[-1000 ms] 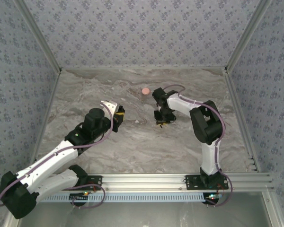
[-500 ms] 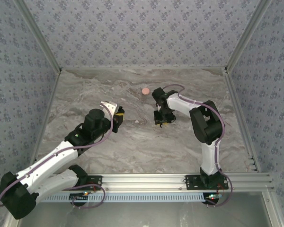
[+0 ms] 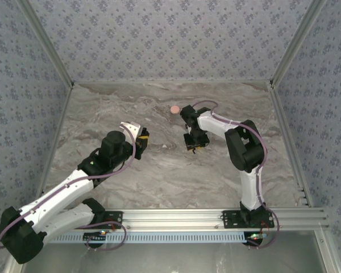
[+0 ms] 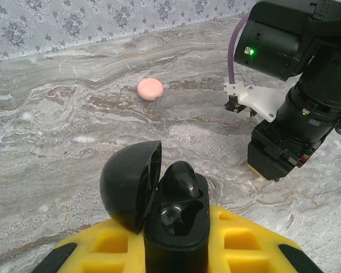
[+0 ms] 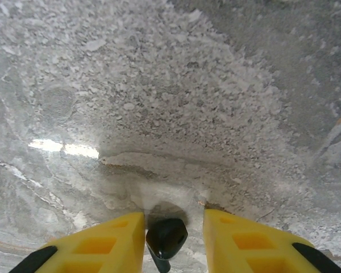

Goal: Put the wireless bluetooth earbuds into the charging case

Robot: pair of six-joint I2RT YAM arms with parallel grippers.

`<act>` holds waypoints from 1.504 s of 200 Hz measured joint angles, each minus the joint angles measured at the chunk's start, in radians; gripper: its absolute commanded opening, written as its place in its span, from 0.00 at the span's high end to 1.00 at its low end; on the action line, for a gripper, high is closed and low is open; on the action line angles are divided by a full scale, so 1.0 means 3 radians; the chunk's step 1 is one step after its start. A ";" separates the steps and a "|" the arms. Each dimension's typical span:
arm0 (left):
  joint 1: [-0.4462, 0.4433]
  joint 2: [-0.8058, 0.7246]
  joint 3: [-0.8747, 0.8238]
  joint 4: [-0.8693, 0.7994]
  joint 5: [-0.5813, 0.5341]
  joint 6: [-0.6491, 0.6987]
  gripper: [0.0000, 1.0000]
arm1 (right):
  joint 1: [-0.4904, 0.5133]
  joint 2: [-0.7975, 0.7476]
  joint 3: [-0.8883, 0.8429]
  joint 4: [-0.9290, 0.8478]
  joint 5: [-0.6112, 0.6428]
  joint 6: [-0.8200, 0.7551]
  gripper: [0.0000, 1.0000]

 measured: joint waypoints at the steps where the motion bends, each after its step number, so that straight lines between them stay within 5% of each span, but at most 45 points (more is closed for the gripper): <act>1: 0.0000 0.0000 0.0000 0.0000 -0.0001 0.0000 0.86 | 0.0000 0.0000 0.0000 0.0000 0.0001 0.0000 0.68; 194: 0.0000 -0.0056 -0.0017 0.0001 -0.0005 -0.0003 0.86 | 0.0039 0.0008 0.0013 0.0004 0.0013 -0.0058 0.76; 301: 0.0000 -0.0055 -0.0022 0.0004 -0.0003 -0.0027 0.86 | 0.0022 -0.0015 0.0047 -0.0018 -0.0100 -0.0426 0.57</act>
